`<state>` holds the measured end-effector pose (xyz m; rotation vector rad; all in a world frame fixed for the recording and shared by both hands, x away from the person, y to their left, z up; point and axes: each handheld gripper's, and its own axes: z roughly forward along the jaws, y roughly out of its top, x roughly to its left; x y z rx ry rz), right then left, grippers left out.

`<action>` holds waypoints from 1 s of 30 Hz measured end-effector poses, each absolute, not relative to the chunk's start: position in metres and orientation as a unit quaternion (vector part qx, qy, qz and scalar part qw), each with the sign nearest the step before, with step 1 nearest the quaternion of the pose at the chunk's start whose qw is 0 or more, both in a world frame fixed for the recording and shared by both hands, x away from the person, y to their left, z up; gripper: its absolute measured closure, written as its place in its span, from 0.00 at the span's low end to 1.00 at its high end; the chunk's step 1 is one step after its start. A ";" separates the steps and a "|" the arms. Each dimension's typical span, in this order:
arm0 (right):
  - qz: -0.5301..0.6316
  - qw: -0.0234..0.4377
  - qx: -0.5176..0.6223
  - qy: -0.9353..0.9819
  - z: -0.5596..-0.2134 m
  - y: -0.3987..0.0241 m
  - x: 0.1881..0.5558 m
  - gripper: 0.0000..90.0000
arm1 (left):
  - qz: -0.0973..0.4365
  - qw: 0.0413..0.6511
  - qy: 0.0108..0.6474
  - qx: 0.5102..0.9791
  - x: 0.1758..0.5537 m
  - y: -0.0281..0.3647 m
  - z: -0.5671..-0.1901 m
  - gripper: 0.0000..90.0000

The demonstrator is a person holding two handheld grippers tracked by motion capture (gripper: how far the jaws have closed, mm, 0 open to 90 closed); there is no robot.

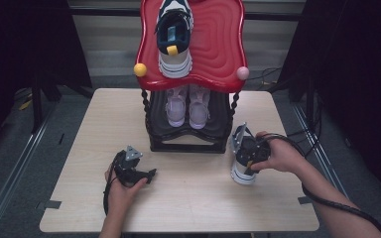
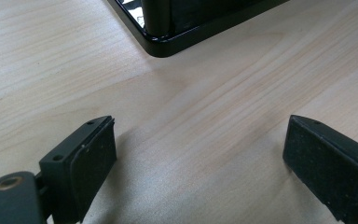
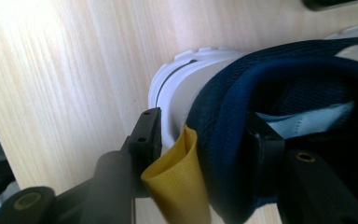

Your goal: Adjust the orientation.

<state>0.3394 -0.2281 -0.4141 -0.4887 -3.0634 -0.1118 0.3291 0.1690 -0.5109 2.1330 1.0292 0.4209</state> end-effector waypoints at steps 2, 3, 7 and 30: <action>-0.027 0.027 -0.151 -0.988 -0.416 -0.227 0.342 0.63 | 0.163 0.357 0.396 0.830 0.329 0.170 -0.511 0.10; -0.024 0.030 -0.145 -0.989 -0.417 -0.226 0.343 0.64 | 0.163 0.356 0.395 0.831 0.329 0.170 -0.510 0.10; -0.008 0.033 -0.137 -0.990 -0.420 -0.223 0.345 0.66 | 0.163 0.353 0.391 0.835 0.329 0.171 -0.510 0.11; 0.015 0.065 -0.108 -0.992 -0.427 -0.215 0.347 0.73 | 0.165 0.350 0.391 0.835 0.327 0.171 -0.509 0.12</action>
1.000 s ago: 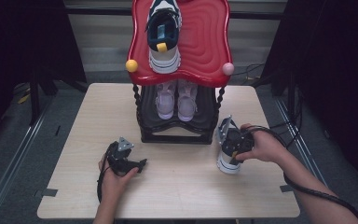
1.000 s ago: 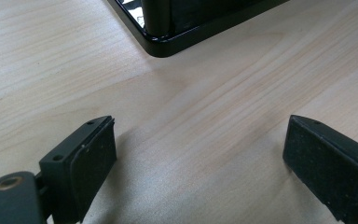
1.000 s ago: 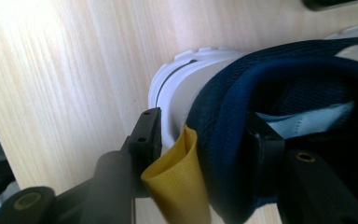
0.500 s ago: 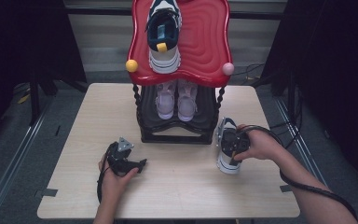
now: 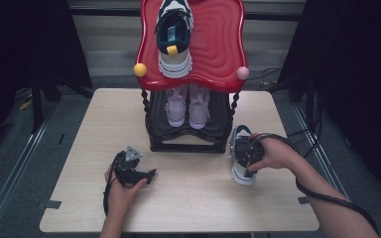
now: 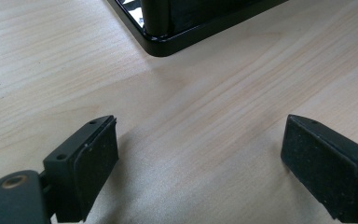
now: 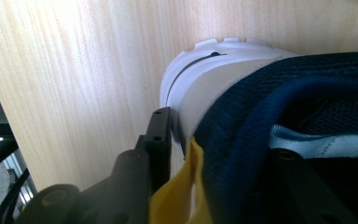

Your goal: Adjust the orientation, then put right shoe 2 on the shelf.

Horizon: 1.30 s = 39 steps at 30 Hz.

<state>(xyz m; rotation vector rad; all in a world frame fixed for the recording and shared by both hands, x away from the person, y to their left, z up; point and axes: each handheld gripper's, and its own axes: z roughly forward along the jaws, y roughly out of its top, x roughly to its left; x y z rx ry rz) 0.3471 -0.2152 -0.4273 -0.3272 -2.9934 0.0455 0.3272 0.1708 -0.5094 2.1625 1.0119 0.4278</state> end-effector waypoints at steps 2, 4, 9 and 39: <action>0.008 0.066 -0.107 -0.992 -0.428 -0.216 0.347 0.74 | 0.163 0.353 0.394 0.833 0.327 0.171 -0.510 0.12; 0.011 0.067 -0.110 -0.992 -0.427 -0.217 0.347 0.74 | 0.163 0.353 0.394 0.833 0.327 0.171 -0.510 0.12; -0.002 0.070 -0.111 -0.991 -0.427 -0.218 0.348 0.77 | 0.164 0.358 0.400 0.828 0.327 0.170 -0.510 0.12; -0.018 0.064 -0.088 -0.994 -0.397 -0.227 0.345 0.82 | 0.164 0.358 0.399 0.828 0.327 0.170 -0.510 0.12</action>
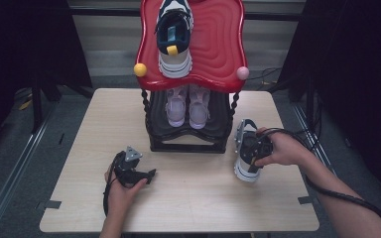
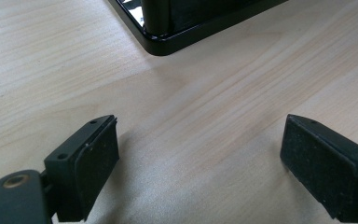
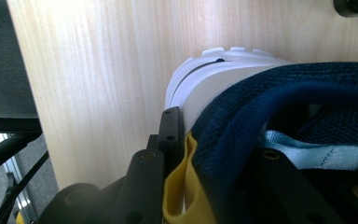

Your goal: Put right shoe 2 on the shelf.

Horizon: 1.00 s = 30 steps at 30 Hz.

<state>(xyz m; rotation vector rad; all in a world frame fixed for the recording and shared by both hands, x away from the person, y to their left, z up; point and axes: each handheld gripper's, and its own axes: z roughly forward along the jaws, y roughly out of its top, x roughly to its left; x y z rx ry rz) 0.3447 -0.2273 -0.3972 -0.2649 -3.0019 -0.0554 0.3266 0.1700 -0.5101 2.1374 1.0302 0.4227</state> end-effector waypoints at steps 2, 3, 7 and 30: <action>-0.013 0.061 -0.090 -0.994 -0.391 -0.226 0.343 0.82 | 0.164 0.358 0.399 0.828 0.327 0.170 -0.510 0.12; -0.013 0.061 -0.090 -0.994 -0.391 -0.226 0.343 0.82 | 0.164 0.358 0.399 0.828 0.327 0.170 -0.510 0.12; -0.016 0.057 -0.087 -0.994 -0.376 -0.225 0.341 0.82 | 0.164 0.358 0.399 0.828 0.327 0.170 -0.510 0.12; -0.041 0.022 -0.065 -0.997 -0.272 -0.225 0.343 0.82 | 0.163 0.356 0.398 0.830 0.327 0.170 -0.510 0.12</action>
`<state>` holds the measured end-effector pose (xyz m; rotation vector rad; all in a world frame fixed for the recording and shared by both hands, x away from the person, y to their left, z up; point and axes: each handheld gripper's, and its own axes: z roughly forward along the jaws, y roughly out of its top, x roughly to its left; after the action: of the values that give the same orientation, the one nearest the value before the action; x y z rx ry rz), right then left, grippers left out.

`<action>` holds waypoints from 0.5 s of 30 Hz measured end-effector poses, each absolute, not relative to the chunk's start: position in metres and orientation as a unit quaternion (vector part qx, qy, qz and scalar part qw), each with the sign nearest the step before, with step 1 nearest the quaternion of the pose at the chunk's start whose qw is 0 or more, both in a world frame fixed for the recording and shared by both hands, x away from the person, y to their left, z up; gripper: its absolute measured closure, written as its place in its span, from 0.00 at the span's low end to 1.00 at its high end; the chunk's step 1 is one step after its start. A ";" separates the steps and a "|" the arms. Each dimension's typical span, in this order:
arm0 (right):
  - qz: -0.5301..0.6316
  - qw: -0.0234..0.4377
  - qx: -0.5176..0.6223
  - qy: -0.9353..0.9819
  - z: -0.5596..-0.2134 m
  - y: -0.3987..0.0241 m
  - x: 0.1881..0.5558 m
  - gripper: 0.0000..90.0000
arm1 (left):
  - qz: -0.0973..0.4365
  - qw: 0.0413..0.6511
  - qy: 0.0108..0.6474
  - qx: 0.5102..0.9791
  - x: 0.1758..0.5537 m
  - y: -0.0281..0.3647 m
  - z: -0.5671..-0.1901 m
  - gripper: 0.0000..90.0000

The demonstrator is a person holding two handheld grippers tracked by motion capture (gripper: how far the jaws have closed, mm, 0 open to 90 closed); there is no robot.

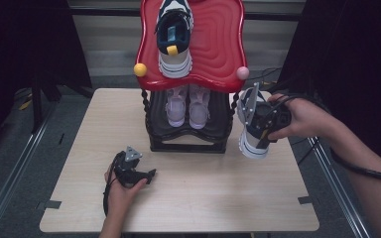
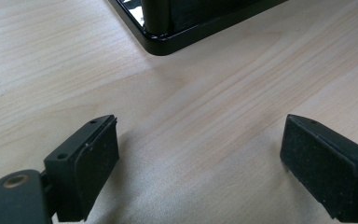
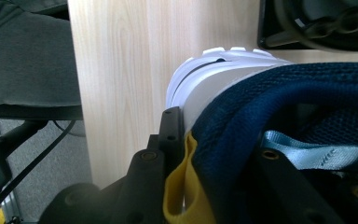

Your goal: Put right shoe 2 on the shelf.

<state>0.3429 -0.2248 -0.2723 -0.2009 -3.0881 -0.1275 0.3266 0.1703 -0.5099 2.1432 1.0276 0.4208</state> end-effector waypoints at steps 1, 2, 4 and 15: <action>-0.041 0.020 -0.067 -0.997 -0.267 -0.225 0.343 0.82 | 0.163 0.356 0.398 0.830 0.327 0.170 -0.510 0.12; -0.044 0.014 -0.065 -0.997 -0.261 -0.226 0.344 0.82 | 0.163 0.356 0.398 0.830 0.327 0.170 -0.510 0.12; -0.041 0.006 -0.063 -0.997 -0.247 -0.227 0.344 0.82 | 0.163 0.356 0.398 0.830 0.327 0.170 -0.510 0.12; -0.032 -0.050 -0.069 -0.996 -0.164 -0.231 0.342 0.82 | 0.163 0.358 0.399 0.828 0.326 0.170 -0.510 0.12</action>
<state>0.3418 -0.2314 -0.1638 -0.2243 -3.2318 -0.1053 0.3265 0.1701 -0.5103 2.1377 1.0300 0.4213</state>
